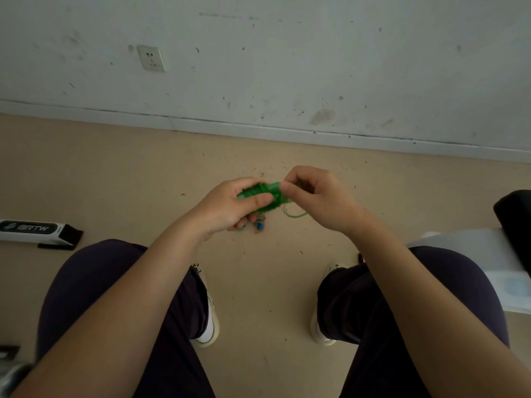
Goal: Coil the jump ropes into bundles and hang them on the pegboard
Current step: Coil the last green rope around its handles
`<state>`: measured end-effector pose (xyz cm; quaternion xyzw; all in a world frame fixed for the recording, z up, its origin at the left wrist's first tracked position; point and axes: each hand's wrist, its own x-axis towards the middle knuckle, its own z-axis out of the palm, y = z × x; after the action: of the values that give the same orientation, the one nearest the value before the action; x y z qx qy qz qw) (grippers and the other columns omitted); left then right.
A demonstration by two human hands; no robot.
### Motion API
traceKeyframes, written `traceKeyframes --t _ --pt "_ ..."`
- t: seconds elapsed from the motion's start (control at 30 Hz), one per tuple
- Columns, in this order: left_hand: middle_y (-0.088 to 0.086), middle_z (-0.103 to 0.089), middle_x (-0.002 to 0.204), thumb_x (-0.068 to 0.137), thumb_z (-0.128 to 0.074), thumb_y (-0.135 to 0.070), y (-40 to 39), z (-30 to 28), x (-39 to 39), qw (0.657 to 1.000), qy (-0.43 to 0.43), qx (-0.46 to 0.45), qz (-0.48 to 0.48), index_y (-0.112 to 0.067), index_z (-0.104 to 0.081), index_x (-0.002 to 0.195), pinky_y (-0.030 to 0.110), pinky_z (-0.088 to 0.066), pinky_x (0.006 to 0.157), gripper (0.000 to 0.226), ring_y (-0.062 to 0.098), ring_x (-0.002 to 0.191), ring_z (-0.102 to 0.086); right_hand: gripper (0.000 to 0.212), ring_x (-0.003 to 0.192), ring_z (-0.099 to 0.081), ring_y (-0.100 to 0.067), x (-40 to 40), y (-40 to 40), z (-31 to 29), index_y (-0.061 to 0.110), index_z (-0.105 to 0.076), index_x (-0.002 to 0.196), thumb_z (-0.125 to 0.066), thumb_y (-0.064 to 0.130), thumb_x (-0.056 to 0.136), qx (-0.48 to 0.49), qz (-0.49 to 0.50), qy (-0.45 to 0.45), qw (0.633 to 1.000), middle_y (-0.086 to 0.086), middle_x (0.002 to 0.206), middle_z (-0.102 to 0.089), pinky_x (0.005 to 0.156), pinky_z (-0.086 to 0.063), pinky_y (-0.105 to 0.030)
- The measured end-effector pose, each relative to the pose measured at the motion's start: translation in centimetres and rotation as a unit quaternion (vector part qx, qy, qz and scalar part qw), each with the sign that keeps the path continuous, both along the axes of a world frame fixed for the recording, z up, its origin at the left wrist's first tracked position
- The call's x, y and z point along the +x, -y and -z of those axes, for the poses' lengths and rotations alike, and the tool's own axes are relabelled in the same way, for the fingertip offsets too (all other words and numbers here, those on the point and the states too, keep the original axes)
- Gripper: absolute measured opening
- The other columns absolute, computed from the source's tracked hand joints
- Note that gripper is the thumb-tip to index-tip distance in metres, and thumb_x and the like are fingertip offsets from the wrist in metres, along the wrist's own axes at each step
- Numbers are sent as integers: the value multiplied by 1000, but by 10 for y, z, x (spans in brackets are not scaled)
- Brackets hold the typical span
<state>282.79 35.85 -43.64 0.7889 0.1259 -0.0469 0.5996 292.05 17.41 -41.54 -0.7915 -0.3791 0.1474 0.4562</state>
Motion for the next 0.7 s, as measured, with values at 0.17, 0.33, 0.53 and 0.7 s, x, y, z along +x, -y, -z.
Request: traceKeyframes --t 0.17,0.33,0.53,0.7 --pt "-1 -65 67 90 -71 -36 0 -3 -3 993 -43 -15 111 -37 -65 121 23 -40 44 31 11 51 -51 14 56 -46 -3 1 2 4 17 -70 79 -72 28 88 -7 -2 -33 999 3 64 -58 54 -40 -19" --pt "-4 -67 71 85 -75 -43 2 -2 -5 991 -52 -26 118 -41 -63 122 22 -42 49 38 9 59 -55 18 57 -44 -13 0 -1 7 16 -67 78 -76 30 84 11 8 -49 999 -21 70 -56 53 -38 -29" --pt "-10 -67 65 77 -78 -51 10 0 -6 998 -18 11 66 -35 -68 114 15 -42 49 42 -1 53 -56 27 59 -39 -7 -3 -5 11 13 -49 89 -75 19 85 37 16 -57 998 -2 70 -45 53 -36 -22" --pt "-9 -68 66 83 -77 -42 13 0 -6 998 26 27 41 -32 -67 114 17 -46 54 34 2 55 -60 26 58 -48 -7 -2 -6 12 6 -53 88 -73 22 87 62 27 -73 995 1 73 -53 52 -41 -19"
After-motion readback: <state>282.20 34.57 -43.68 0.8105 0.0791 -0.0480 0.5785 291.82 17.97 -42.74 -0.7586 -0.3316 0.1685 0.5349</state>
